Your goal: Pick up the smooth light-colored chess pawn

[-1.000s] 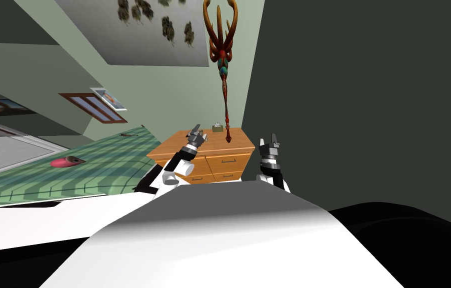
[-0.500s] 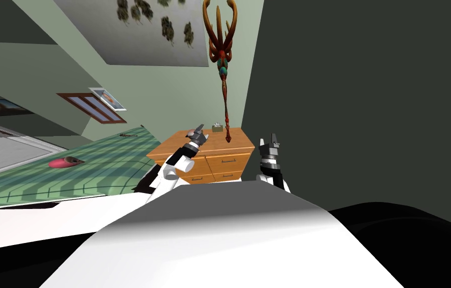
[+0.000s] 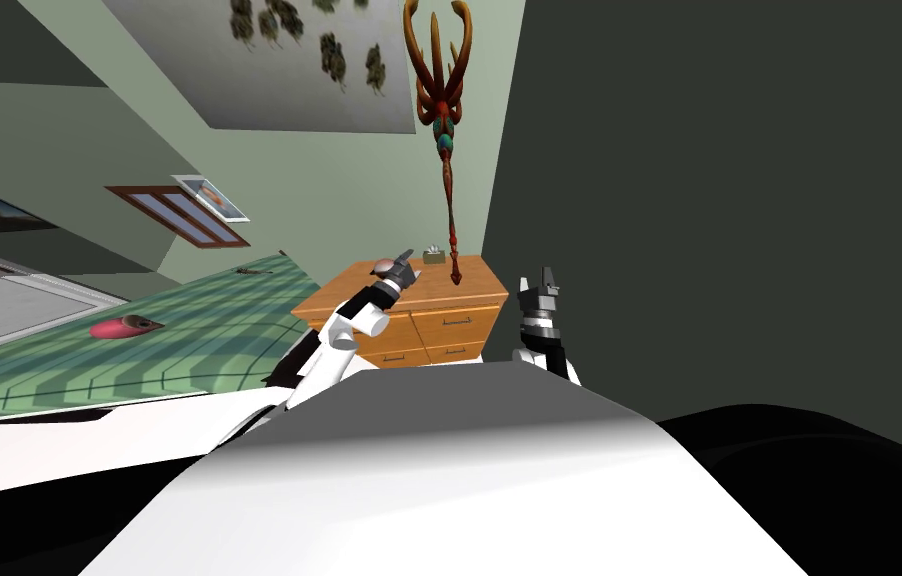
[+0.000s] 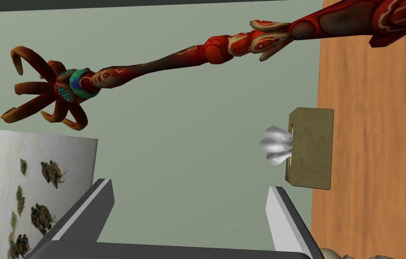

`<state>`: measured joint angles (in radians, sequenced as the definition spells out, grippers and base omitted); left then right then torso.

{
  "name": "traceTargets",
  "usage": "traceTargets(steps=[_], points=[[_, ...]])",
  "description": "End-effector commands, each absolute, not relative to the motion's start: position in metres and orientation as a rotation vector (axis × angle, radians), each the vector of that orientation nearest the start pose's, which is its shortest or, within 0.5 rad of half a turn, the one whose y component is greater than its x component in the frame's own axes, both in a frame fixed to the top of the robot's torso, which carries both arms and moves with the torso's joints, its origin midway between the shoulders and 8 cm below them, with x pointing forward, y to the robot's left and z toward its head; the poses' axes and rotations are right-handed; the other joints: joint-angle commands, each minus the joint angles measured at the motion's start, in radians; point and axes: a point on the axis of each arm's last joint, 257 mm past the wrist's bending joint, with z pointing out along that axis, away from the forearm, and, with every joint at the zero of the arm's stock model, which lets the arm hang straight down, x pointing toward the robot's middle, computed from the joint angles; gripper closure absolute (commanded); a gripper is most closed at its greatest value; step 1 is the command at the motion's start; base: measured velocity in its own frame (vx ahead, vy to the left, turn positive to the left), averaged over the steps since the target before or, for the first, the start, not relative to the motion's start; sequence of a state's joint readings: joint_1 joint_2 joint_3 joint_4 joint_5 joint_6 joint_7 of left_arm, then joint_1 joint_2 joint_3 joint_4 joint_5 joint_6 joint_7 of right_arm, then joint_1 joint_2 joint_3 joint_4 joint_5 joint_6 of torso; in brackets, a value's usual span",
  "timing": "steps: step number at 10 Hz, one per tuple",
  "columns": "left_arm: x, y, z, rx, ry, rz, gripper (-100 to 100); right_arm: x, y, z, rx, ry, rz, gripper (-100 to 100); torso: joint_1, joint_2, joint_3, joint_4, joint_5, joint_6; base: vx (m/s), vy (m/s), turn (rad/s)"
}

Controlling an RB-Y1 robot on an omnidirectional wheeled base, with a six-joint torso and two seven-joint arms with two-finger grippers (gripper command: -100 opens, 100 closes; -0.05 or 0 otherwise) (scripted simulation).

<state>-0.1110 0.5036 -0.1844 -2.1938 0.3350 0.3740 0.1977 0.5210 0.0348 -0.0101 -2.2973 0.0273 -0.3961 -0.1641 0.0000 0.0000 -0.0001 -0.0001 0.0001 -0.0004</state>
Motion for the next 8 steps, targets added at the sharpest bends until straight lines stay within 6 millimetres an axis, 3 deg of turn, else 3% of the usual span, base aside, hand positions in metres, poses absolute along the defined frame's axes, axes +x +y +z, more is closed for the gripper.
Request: traceTargets(steps=[1, 8], points=[[0.505, 0.132, -0.007, -0.848, 1.416, -1.581, -100, 0.355, -0.289, 0.005, 0.819, 0.615, 1.390, 0, 0.000, 0.000, 0.000, 0.000, 0.000, 0.000, -0.001, 0.000, -0.033], [0.526, 0.138, -0.033, -0.948, 1.544, -1.483, -100, 0.355, -0.289, 0.005, 0.819, 0.615, 1.390, 0, 0.000, 0.000, 0.000, 0.000, 0.000, 0.000, 0.000, 0.001, -0.024]])
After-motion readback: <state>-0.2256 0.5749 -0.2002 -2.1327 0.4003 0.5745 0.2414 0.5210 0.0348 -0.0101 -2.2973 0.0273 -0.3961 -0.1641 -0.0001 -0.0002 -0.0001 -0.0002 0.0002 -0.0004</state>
